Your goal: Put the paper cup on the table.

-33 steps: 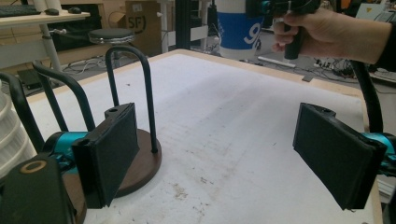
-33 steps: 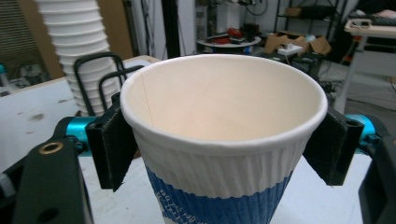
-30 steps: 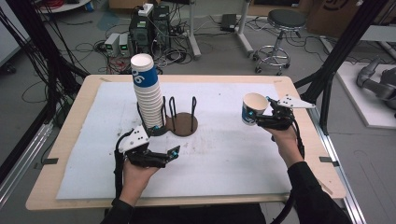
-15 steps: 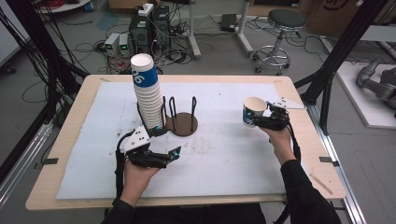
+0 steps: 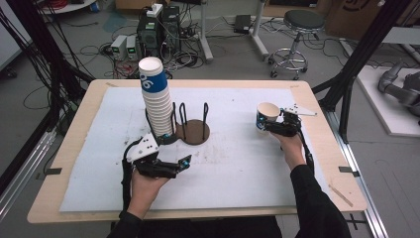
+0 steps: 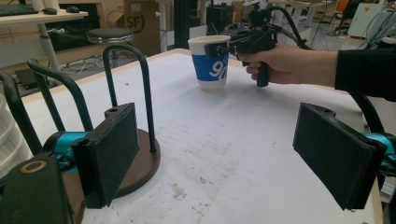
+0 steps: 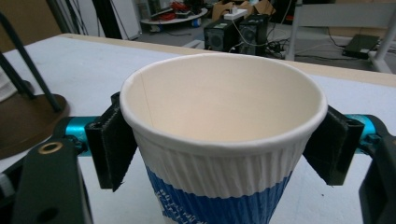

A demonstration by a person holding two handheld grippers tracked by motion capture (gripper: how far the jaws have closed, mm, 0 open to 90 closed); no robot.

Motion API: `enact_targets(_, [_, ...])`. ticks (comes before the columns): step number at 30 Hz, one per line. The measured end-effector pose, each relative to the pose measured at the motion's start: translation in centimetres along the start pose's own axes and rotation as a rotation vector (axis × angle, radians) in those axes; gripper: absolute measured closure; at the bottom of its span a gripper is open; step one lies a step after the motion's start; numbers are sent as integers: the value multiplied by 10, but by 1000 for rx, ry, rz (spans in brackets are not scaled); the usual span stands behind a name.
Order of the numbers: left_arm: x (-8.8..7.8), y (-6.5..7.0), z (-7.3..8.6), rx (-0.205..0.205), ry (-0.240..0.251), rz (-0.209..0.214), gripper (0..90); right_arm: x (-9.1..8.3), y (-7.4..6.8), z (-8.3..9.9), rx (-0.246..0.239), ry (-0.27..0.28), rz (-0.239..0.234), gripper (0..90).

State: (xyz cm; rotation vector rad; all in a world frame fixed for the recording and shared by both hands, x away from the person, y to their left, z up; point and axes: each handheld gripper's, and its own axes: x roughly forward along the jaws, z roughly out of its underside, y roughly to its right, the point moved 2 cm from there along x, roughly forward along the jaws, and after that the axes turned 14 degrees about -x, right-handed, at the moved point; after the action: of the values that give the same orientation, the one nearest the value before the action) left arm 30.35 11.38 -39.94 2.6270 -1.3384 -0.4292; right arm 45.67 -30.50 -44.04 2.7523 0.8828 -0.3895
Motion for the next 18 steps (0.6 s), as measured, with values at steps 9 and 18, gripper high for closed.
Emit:
enact_targets(9, [0, 0, 0, 3, -3, -2, 143, 2, -1, 3, 16, -35, 3, 198])
enact_targets(18, [1, 2, 1, -1, -7, 1, 143, -9, -6, 3, 10, -95, 23, 193])
